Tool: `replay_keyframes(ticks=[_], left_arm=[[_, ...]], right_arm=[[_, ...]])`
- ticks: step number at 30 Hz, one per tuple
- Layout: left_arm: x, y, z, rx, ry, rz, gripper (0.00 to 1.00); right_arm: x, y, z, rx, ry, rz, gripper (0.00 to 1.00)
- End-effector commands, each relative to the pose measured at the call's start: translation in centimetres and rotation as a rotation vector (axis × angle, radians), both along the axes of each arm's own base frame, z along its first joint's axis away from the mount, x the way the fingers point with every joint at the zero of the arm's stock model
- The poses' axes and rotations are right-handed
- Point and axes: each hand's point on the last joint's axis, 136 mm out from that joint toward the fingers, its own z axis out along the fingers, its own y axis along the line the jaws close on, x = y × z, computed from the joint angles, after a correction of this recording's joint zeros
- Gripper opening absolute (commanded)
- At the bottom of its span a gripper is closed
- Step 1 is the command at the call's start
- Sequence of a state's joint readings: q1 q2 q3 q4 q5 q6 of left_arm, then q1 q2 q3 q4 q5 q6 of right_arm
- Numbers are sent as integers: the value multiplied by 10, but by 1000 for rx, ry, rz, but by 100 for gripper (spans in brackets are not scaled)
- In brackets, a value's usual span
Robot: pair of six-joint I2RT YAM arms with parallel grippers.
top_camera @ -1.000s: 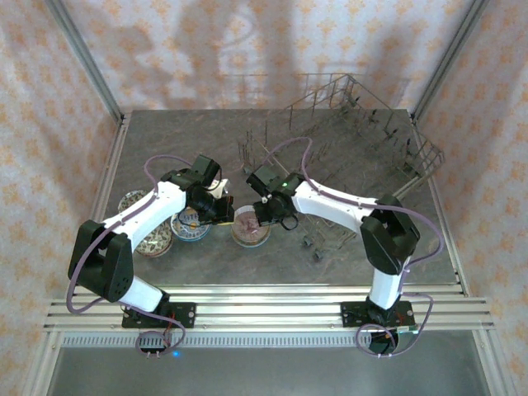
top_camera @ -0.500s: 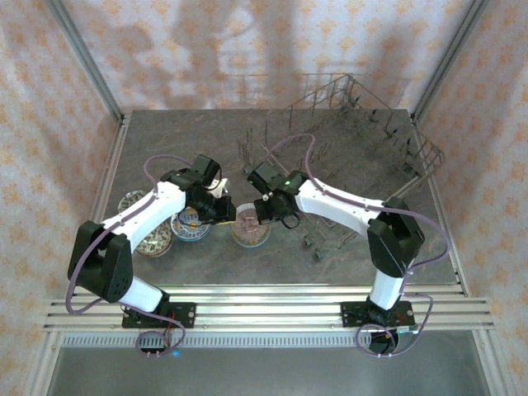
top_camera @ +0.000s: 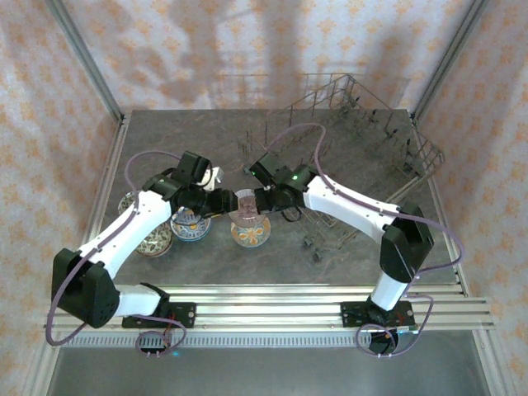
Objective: Load the bowls into the dish rack
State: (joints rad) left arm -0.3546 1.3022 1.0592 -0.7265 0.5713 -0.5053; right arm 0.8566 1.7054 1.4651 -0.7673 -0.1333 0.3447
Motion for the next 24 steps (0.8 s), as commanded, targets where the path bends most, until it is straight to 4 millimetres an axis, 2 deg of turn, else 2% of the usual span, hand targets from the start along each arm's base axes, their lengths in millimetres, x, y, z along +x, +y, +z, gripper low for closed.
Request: replay_keyframes(ticks=[1, 6, 14, 22, 23, 24], left_arm=[[10, 12, 20, -6, -71, 62, 59], [10, 30, 31, -10, -106, 114, 70], [11, 48, 40, -52, -123, 153, 75], [18, 67, 66, -57, -153, 193, 79], [19, 70, 70, -54, -160, 203, 81], [20, 73, 73, -51, -162, 215, 92]], right_arm=[[8, 8, 35, 41, -80, -24, 0], [13, 13, 39, 45, -87, -44, 0], [17, 16, 56, 25, -133, -61, 0], [25, 17, 96, 52, -224, -67, 0], [26, 17, 103, 56, -238, -66, 0], [28, 17, 108, 56, -250, -65, 0]])
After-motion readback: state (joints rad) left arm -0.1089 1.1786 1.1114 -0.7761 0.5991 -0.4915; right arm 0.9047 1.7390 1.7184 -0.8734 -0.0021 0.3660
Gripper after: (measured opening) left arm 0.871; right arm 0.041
